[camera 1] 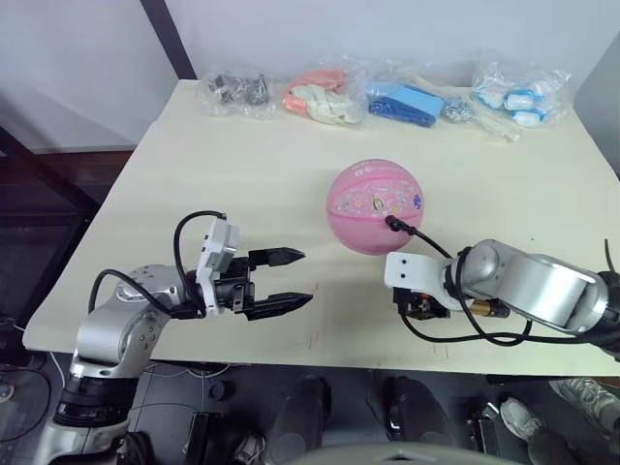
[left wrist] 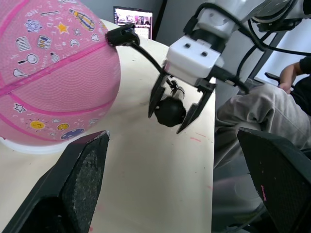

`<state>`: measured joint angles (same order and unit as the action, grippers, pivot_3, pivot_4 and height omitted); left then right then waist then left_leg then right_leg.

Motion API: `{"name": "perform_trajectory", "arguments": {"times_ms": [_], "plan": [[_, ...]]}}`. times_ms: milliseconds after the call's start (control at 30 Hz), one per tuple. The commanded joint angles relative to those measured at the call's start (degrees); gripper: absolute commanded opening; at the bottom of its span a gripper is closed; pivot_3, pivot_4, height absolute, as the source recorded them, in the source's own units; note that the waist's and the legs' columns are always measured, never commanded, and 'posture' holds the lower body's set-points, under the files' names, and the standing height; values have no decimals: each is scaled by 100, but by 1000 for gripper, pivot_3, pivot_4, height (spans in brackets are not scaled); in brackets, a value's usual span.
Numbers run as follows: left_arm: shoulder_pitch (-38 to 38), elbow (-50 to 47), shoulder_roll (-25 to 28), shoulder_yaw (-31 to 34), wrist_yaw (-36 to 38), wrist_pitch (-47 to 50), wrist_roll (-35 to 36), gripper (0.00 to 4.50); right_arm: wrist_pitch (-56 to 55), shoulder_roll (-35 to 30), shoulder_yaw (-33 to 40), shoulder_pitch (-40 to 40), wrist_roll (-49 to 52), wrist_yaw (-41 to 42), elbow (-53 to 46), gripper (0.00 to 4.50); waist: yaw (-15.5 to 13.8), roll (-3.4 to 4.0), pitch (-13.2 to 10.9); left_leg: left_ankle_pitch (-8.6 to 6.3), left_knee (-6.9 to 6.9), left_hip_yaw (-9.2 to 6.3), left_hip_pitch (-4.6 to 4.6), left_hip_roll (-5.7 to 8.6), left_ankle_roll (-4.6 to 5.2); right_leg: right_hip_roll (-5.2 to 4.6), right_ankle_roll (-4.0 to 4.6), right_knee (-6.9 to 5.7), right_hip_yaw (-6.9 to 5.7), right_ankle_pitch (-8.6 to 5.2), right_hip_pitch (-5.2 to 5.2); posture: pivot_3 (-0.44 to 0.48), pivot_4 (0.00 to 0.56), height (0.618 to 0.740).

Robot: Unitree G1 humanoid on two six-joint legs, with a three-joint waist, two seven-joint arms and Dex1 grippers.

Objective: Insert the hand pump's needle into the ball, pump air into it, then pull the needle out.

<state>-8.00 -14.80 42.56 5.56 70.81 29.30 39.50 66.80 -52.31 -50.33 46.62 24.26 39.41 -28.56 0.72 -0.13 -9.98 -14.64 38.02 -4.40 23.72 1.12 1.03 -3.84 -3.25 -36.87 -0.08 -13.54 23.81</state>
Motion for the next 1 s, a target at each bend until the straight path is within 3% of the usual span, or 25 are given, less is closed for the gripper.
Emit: {"name": "perform_trajectory", "arguments": {"times_ms": [33,233,367,433,633,867,1000], "plan": [[27,-174,126,202,13,-127,18,4500,-405,83,730,-267,-93,108,-38,4453,5,-1,-1,-1,4,-2,0,0,2,1,0,-6,-1,0,1,0,150,740],[1,-92,150,285,-9,-266,-17,4500,-920,-529,2301,-1346,100,325,-857,4453,-25,1,-1,-3,18,-5,2,0,7,3,0,-18,-1,0,-1,0,150,740],[-49,137,149,363,-77,-288,-34,4500,-1130,-354,4407,-2586,930,278,-1731,4453,-46,-3,-2,-4,24,-10,3,2,8,2,-5,-19,-3,3,-6,0,150,740],[-104,278,86,400,-69,-280,34,4500,-1142,-196,5106,-3031,1172,179,-2054,4453,-18,-5,0,-5,25,-8,-1,1,9,4,-5,-22,-1,4,-9,0,150,740],[-390,506,214,471,93,-180,122,4500,-937,358,6859,-3588,2330,-346,-2622,4453,-14,-12,-4,-1,40,-1,-11,0,10,9,-8,-46,10,5,-15,0,150,740],[-893,879,261,356,131,-262,-96,4500,-1176,215,8798,-4897,3405,-461,-3137,4453,-11,-20,-4,-1,42,7,-28,1,10,11,-6,-77,23,4,-19,0,150,740],[-1565,1347,247,19,199,-362,-415,4500,-1605,33,9918,-5906,3901,-316,-3144,4453,-64,-40,-15,-1,38,58,-68,-1,11,16,-8,-88,58,2,-40,0,150,740]]}}
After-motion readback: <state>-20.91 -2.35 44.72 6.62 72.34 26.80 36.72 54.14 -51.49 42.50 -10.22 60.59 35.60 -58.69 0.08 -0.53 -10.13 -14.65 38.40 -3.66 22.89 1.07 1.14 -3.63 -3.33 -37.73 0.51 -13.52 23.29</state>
